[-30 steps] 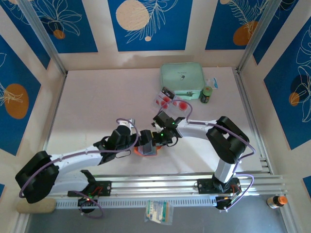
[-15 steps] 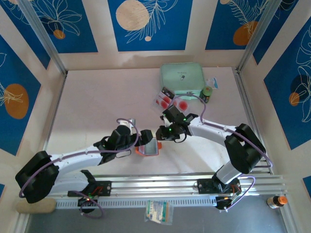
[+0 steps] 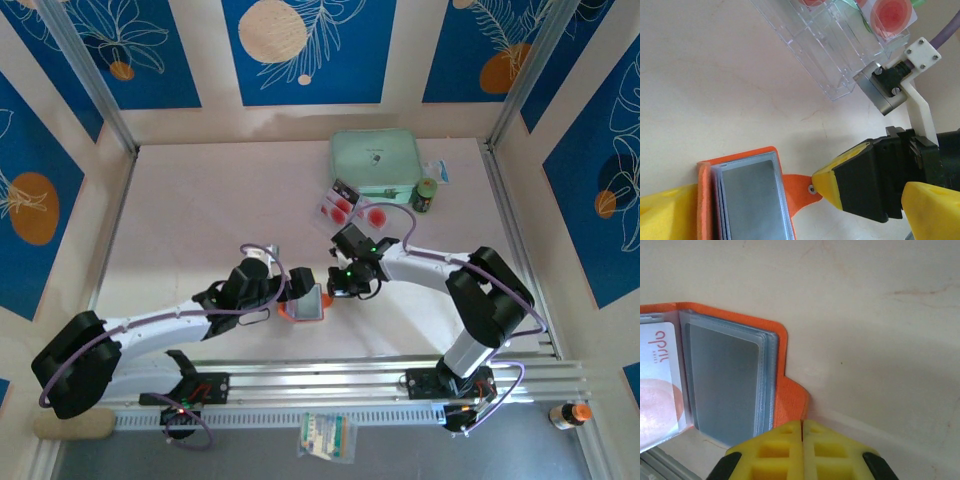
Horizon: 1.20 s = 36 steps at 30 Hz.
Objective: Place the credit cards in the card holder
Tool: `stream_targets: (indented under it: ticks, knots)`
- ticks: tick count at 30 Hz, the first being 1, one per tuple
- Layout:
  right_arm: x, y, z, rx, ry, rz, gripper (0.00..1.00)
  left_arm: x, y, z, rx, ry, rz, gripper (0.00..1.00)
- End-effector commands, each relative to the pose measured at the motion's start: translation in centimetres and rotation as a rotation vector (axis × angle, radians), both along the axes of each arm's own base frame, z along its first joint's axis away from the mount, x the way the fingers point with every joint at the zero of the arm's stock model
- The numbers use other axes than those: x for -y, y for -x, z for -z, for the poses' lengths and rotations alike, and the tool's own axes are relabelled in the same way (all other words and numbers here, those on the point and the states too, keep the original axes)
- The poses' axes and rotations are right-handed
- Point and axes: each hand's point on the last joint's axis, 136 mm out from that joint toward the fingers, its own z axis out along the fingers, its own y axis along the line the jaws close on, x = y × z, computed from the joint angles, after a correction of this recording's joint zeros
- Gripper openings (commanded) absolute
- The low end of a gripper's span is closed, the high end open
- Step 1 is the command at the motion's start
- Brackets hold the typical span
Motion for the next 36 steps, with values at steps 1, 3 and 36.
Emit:
stream_targets:
  ticks: [1,3,36]
  knots:
    - [-0.3,-0.3,-0.1,-0.012,-0.047,0.003,0.00,1.5,0.2,-2.3,0.023,0.061,0.036,1.00]
    - [-0.6,-0.7,-0.4,-0.011,-0.077,0.006,0.00,2.5,0.1,-2.9,0.030,0.072,0.056,1.00]
    - [6.8,-3.3,-6.0,0.060,-0.212,0.238,0.28,5.9,2.8,6.0,-0.082,-0.171,0.143,1.00]
